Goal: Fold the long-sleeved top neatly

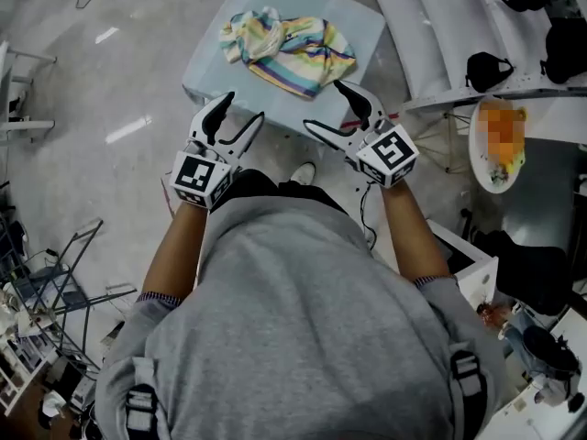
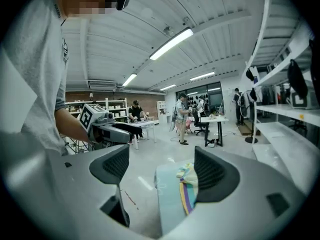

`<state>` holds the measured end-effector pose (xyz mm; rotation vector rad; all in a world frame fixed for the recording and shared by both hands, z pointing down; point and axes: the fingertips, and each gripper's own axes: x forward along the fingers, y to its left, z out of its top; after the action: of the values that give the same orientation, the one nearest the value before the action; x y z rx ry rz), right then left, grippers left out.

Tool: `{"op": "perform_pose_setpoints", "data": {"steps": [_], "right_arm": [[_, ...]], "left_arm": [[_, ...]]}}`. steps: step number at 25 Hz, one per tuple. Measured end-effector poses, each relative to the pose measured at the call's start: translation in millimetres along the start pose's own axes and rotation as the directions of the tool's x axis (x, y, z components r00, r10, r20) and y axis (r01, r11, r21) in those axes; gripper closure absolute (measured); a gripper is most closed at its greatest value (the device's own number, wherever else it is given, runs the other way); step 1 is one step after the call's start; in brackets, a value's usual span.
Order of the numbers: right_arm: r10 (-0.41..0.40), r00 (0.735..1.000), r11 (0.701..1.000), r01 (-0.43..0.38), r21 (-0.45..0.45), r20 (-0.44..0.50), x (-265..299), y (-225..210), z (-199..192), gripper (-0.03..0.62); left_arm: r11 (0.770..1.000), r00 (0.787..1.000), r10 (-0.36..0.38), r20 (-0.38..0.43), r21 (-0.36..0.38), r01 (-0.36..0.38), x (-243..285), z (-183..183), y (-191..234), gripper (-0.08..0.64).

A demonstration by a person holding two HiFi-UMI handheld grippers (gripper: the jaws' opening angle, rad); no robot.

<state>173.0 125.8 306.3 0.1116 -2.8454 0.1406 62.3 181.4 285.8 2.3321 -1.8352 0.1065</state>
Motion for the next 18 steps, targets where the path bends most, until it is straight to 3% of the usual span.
{"op": "perform_pose_setpoints", "data": {"steps": [6, 13, 18], "right_arm": [[0.029, 0.999, 1.0, -0.029, -0.001, -0.021, 20.5, -39.3, -12.1, 0.181], [0.055, 0.995, 0.998, -0.057, -0.022, -0.089, 55.8, -78.7, -24.9, 0.211], [0.073, 0.976, 0.995, -0.084, -0.046, -0.203, 91.7, -110.0, -44.8, 0.215]], "left_arm": [[0.999, 0.999, 0.012, -0.049, 0.05, -0.01, 37.0, -19.0, 15.3, 0.264], [1.0, 0.996, -0.003, -0.09, 0.015, 0.005, 73.9, -54.8, 58.2, 0.264], [1.0, 0.991, 0.001, -0.133, -0.029, -0.005, 105.7, -80.0, 95.7, 0.264]]}}
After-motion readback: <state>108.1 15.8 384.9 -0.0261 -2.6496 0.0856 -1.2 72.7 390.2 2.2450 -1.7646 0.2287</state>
